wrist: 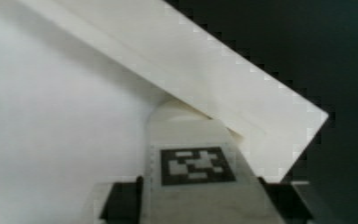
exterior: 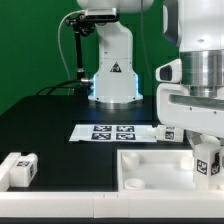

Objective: Assemble one leg

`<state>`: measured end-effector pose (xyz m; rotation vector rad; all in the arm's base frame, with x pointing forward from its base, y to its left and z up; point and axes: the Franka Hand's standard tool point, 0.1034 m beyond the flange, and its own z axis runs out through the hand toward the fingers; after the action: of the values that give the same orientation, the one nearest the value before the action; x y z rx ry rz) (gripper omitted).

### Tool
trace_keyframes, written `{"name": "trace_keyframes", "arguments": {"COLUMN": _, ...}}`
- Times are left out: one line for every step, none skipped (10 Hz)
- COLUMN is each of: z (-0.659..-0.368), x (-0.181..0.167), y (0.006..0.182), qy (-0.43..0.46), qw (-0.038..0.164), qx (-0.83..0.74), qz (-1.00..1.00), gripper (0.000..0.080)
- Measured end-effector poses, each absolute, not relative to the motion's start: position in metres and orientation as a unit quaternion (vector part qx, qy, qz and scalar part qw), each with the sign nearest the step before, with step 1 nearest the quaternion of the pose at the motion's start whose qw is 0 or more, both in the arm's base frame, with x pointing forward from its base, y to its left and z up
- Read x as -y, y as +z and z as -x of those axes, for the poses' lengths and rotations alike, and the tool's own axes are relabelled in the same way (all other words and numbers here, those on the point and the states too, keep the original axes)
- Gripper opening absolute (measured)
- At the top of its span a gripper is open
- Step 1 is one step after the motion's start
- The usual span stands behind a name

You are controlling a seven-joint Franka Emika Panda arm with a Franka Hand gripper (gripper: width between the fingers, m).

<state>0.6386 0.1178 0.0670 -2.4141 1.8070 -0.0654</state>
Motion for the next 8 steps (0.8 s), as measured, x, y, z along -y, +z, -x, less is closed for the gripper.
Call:
{"name": "trace_keyframes", "arguments": {"z": -0.6398, "x": -0.1161, "y": 0.0672, "qy": -0.012, "qw": 0.073, "qx": -0.658, "qz": 0.75, "gripper": 0.0285}}
{"name": "trace_keyframes", "arguments": {"z": -0.6404, "x": -0.1137, "y": 0.067, "qy": 0.002, "qw": 0.086, "qx": -0.701, "qz": 0.708, "gripper": 0.0285}}
{"name": "trace_keyframes", "arguments": {"z": -0.6405, "x": -0.1142, "y": 0.0669, "qy": 0.008, "qw": 0.092, "qx": -0.726, "qz": 0.682, "gripper": 0.0285}}
{"name": "trace_keyframes", "arguments": {"z": -0.6402, "x": -0.116, "y": 0.0669, "qy": 0.011, "qw": 0.092, "qx": -0.747, "qz": 0.658, "gripper": 0.0285}}
{"name": "trace_keyframes", "arguments": {"z": -0.6402, "x": -0.116, "y": 0.0669, "qy": 0.013, "qw": 0.092, "qx": -0.762, "qz": 0.641, "gripper": 0.0285}}
{"name": "trace_keyframes", "arguments": {"z": -0.6403, "x": -0.1155, "y": 0.0669, "qy": 0.014, "qw": 0.091, "qx": -0.772, "qz": 0.629, "gripper": 0.0285}}
{"name": "trace_keyframes", "arguments": {"z": -0.6405, "x": -0.1146, "y": 0.0669, "qy": 0.016, "qw": 0.091, "qx": -0.789, "qz": 0.607, "gripper": 0.0285}}
{"name": "trace_keyframes", "arguments": {"z": -0.6408, "x": -0.1129, "y": 0.0669, "qy": 0.018, "qw": 0.09, "qx": -0.811, "qz": 0.578, "gripper": 0.0285}}
